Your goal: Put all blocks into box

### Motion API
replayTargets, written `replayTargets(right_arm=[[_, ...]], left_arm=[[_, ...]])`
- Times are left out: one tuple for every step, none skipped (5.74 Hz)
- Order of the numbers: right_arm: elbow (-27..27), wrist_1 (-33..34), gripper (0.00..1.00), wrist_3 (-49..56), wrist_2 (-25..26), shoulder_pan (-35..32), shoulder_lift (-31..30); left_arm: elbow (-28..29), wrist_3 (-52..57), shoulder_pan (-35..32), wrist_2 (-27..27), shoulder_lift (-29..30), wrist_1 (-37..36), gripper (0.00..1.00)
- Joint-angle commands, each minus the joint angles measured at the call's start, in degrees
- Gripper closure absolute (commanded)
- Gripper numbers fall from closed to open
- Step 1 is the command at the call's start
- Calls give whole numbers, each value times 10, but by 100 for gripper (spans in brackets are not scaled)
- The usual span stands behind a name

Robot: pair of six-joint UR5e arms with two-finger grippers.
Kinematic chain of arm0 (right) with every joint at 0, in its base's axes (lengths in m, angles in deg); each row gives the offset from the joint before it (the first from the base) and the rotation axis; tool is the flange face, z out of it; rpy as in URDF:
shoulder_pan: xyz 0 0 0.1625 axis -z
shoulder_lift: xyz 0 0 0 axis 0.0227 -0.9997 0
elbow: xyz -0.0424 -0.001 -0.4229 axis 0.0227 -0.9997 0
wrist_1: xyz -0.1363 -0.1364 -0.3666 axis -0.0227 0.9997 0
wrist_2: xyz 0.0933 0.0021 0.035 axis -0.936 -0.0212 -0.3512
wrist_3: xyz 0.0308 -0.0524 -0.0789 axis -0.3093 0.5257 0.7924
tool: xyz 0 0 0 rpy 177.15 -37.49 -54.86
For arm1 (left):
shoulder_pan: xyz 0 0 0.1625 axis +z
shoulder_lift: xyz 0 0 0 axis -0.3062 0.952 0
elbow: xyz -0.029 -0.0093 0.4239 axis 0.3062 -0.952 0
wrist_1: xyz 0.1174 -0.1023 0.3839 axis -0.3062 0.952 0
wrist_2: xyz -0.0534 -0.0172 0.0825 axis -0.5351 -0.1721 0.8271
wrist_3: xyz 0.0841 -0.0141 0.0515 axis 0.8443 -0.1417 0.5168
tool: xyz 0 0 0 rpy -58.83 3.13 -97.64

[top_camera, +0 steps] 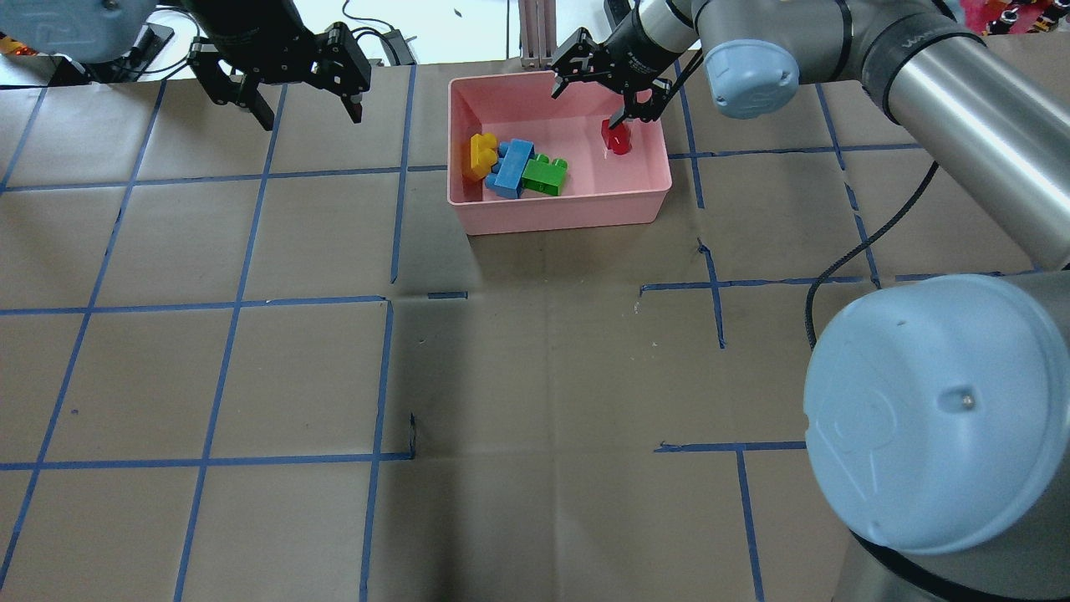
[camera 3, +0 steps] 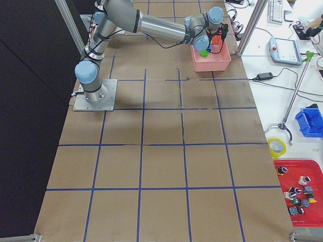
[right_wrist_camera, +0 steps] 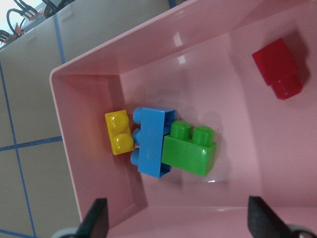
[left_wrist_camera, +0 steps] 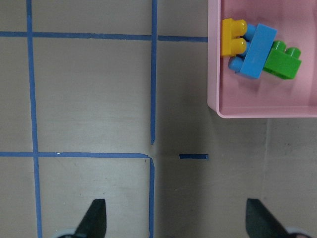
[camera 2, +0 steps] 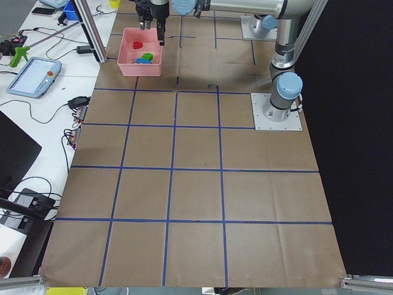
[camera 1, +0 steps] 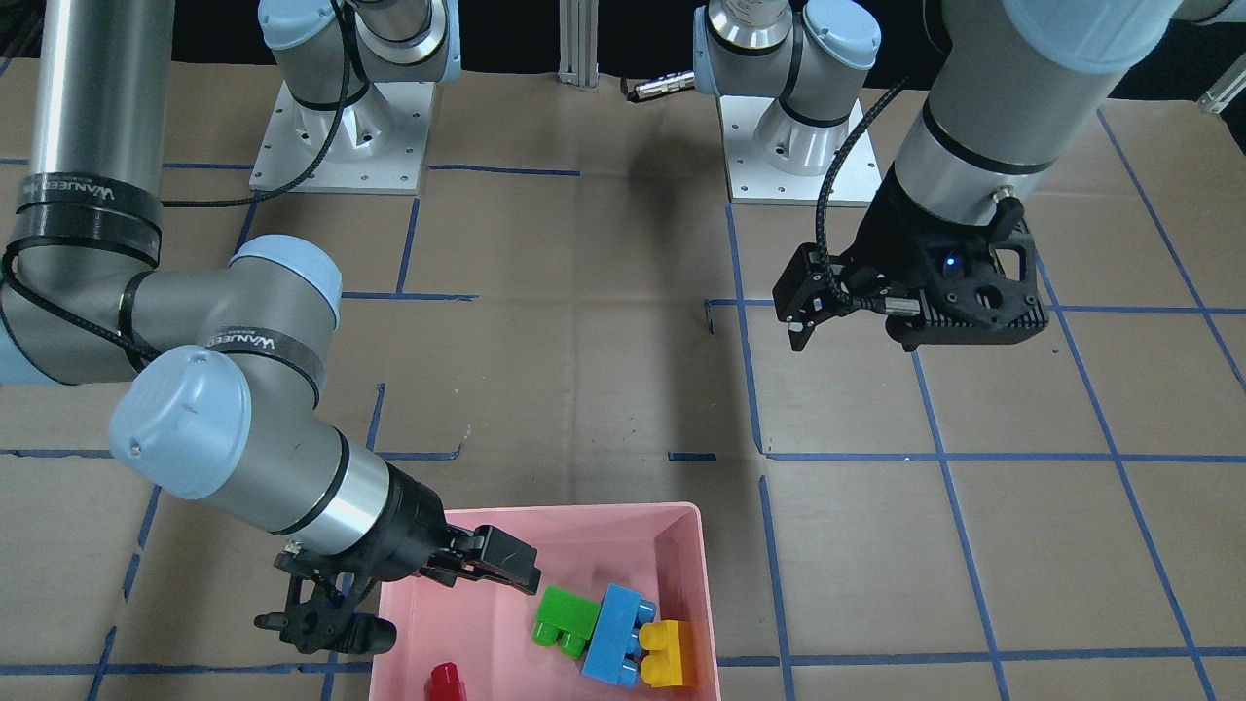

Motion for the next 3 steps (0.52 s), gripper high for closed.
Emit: replayTargets(right_arm=[[-1,-93,0,127,62,40,-38],[-1,-121,0,185,131,52,-59],[0,-172,0,232,198,53,-83]], left_arm=[[-16,9,-2,11,-22,-4,0],[-17,10,-2,16,-28,-3,0],[-19,11,-3,13,-35,-1,0]])
